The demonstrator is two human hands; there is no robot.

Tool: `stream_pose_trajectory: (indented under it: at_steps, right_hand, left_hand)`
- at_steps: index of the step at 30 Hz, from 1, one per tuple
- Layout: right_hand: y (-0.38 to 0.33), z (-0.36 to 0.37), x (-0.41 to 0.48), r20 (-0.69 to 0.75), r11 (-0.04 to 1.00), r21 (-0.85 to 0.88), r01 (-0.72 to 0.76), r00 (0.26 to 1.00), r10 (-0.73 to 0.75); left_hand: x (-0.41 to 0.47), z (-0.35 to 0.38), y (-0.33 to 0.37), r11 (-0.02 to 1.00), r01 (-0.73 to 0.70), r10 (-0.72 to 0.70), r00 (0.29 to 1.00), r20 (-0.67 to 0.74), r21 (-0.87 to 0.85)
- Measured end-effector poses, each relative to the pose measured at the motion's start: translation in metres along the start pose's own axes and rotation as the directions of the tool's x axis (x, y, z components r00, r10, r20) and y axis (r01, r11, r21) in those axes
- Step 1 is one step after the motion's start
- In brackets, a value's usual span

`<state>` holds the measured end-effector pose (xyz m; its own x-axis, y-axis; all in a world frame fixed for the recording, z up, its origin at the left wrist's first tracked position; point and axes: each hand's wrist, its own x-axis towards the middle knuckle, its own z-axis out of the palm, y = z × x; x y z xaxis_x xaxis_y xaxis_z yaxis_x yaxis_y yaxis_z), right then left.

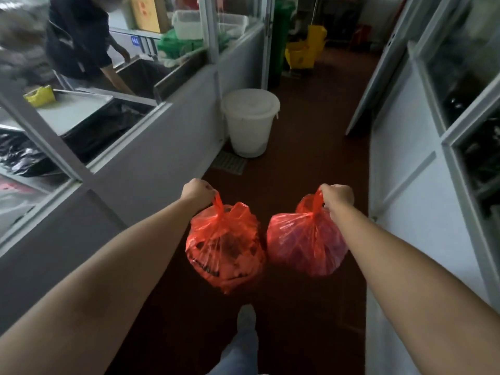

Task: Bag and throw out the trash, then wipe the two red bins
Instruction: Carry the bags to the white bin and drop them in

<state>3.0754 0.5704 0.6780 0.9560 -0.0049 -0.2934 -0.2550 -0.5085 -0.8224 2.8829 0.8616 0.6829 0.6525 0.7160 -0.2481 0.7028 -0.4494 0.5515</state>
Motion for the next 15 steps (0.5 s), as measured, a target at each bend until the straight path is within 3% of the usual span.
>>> stream_pose_trajectory:
  at_steps: [6, 15]
  right_hand:
    - [-0.059, 0.029, 0.134, -0.016, 0.999, -0.019, -0.048, 0.999, 0.048]
    - [-0.157, 0.067, 0.331, 0.014, 0.996, 0.076, -0.05, 0.999, 0.049]
  left_hand:
    - [0.137, 0.015, 0.067, 1.0, -0.019, 0.017, 0.995, 0.102, 0.019]
    - [0.332, 0.027, 0.187, 0.998, -0.044, 0.042, 0.998, 0.049, 0.049]
